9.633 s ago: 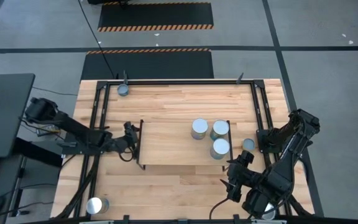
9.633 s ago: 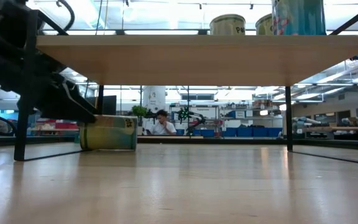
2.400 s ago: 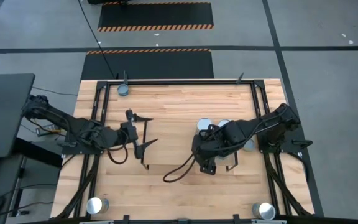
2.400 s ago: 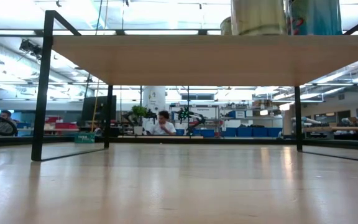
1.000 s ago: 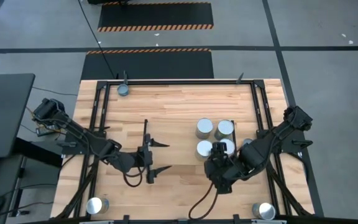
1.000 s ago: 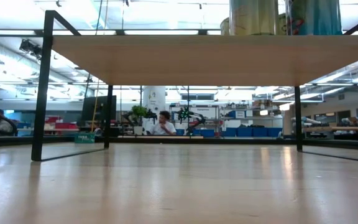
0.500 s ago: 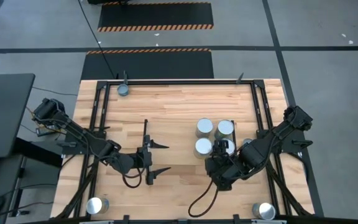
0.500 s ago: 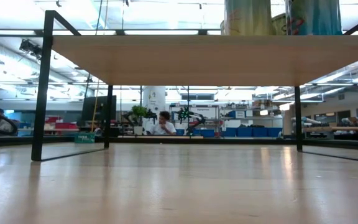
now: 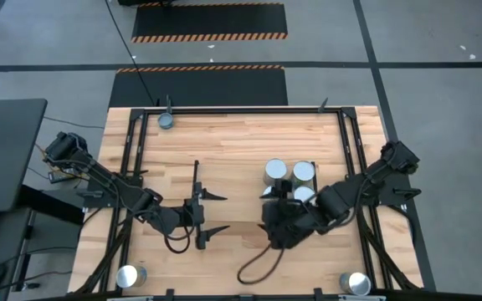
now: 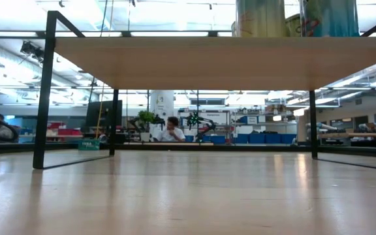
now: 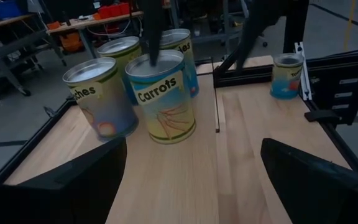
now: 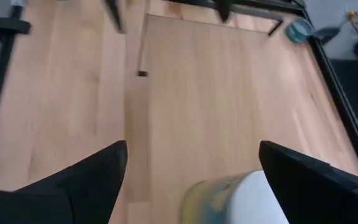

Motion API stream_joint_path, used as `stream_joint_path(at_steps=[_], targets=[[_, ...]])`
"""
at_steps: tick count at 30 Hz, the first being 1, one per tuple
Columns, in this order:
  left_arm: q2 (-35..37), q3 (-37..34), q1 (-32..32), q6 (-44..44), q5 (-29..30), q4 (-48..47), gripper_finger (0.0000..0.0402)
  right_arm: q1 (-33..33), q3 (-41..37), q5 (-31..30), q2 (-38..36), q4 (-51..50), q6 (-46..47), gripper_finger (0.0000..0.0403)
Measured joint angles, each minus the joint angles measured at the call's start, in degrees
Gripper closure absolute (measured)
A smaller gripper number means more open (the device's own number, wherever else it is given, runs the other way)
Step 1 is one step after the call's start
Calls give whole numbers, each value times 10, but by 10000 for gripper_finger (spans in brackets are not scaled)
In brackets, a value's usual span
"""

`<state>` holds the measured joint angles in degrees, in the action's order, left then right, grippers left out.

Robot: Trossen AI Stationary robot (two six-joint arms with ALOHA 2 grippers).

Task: Pick and place cans onto a shelf
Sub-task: Put the canned carrots on the shelf

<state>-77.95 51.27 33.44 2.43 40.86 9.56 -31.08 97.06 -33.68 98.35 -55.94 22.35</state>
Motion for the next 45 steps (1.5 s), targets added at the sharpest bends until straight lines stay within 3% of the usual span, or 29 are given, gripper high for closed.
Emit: stream_joint_path(at_steps=[13, 21, 26, 30, 35, 39, 45], targets=[[0, 0, 6, 0, 0, -2, 24, 65, 0, 107, 0, 1, -26, 30], [0, 0, 6, -1, 0, -3, 24, 63, 0, 137, -1, -18, -17, 30], [0, 0, 6, -1, 0, -4, 24, 57, 19, 119, -1, -16, -29, 30], [0, 0, 6, 0, 0, -4, 24, 35, 77, 117, -11, -104, -27, 30], [0, 0, 10, 12, 0, -4, 24, 1, 113, 141, -45, -253, 45, 30], [0, 0, 12, 13, 0, -4, 24, -6, 87, 117, -58, -227, 58, 30], [0, 0, 8, 13, 1, 1, 24, 12, 41, 165, -55, -171, 32, 30]])
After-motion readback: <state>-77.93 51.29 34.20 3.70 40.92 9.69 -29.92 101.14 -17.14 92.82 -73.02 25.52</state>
